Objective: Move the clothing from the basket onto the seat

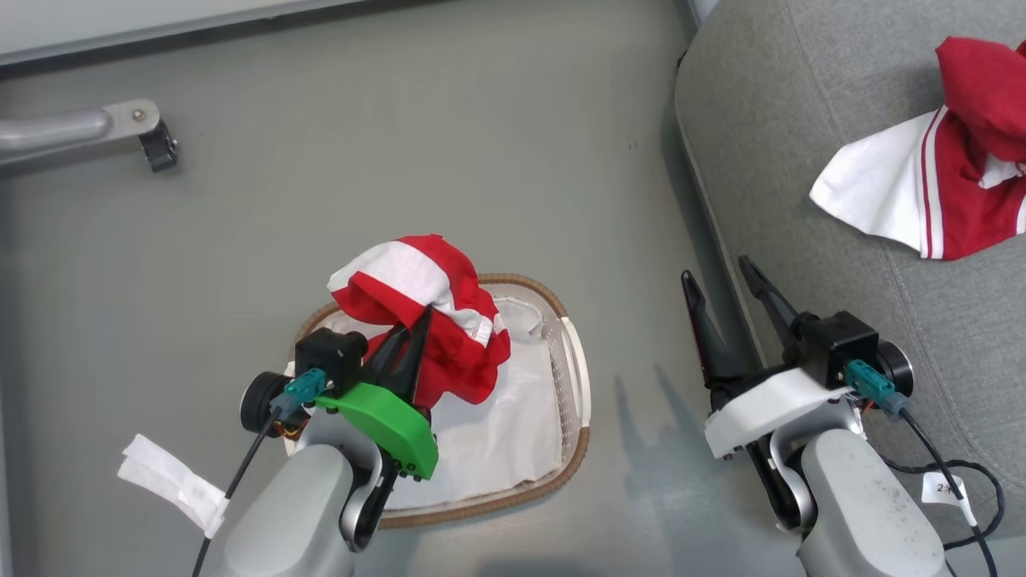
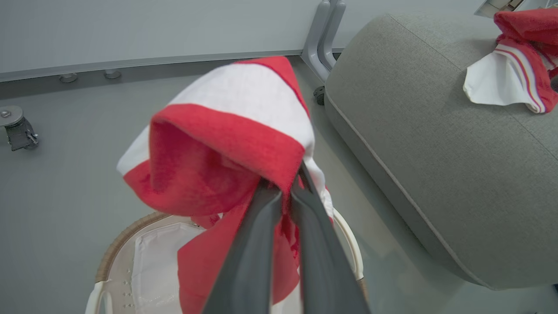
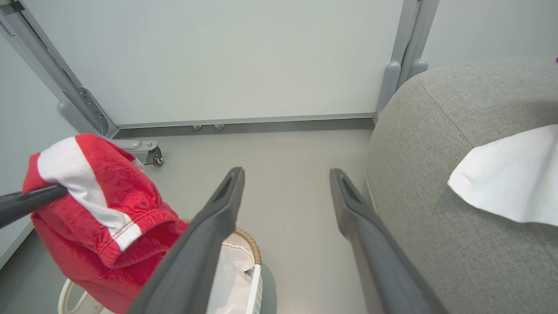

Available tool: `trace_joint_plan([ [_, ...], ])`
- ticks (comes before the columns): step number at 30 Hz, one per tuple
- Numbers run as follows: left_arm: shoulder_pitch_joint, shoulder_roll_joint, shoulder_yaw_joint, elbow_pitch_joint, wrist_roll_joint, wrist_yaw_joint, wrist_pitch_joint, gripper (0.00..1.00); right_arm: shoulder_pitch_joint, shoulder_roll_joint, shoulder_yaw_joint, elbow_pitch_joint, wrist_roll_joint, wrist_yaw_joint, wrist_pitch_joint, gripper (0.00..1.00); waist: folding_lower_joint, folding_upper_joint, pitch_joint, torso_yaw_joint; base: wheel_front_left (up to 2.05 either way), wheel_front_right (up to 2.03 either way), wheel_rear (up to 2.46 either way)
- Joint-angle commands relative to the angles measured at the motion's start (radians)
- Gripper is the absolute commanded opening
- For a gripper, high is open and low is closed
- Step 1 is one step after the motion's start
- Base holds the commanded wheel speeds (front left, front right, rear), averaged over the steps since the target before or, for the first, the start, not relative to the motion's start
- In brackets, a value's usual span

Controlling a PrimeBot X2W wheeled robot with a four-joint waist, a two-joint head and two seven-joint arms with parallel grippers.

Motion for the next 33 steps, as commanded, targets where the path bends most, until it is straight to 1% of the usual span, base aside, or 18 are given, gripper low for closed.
trace_joint_plan([
  [1,0.025,-0.001,0.018,-0.026,0.024,-0.002,0.000,0.00,0.024,-0.005,-0.002,0.006,-0.005,-0.001,0.000,1.00,0.0000,0.0000,-0.073,0.021,0.00,0.00,0.00],
  [5,0.054,-0.008,0.052,-0.100,0.060,-0.002,0.000,0.00,0.057,-0.005,-0.007,0.011,-0.008,-0.001,0.000,1.00,0.0000,0.0000,-0.119,0.032,0.00,0.00,0.00],
  [10,0.075,0.002,0.070,-0.177,0.092,-0.002,0.000,0.00,0.099,-0.005,-0.004,0.014,-0.013,-0.001,0.000,1.00,0.0000,0.0000,-0.169,0.037,0.00,0.00,0.00],
  [17,0.107,0.000,0.096,-0.259,0.111,-0.002,0.000,0.00,0.146,-0.005,-0.006,0.016,-0.015,-0.001,0.000,1.00,0.0000,0.0000,-0.229,0.036,0.00,0.00,0.00],
  [20,0.127,-0.006,0.110,-0.290,0.114,-0.002,0.000,0.00,0.161,-0.005,-0.006,-0.006,-0.004,-0.001,0.000,1.00,0.0000,0.0000,-0.251,0.034,0.00,0.00,0.00],
  [29,0.149,-0.016,0.132,-0.367,0.138,-0.002,0.000,0.00,0.180,-0.005,0.006,-0.041,-0.002,-0.001,0.000,1.00,0.0000,0.0000,-0.276,0.034,0.00,0.00,0.00],
  [33,0.143,-0.020,0.120,-0.383,0.143,-0.002,0.000,0.00,0.148,-0.004,0.061,-0.077,0.004,-0.001,0.000,1.00,0.0000,0.0000,-0.275,0.041,0.00,0.00,0.00],
])
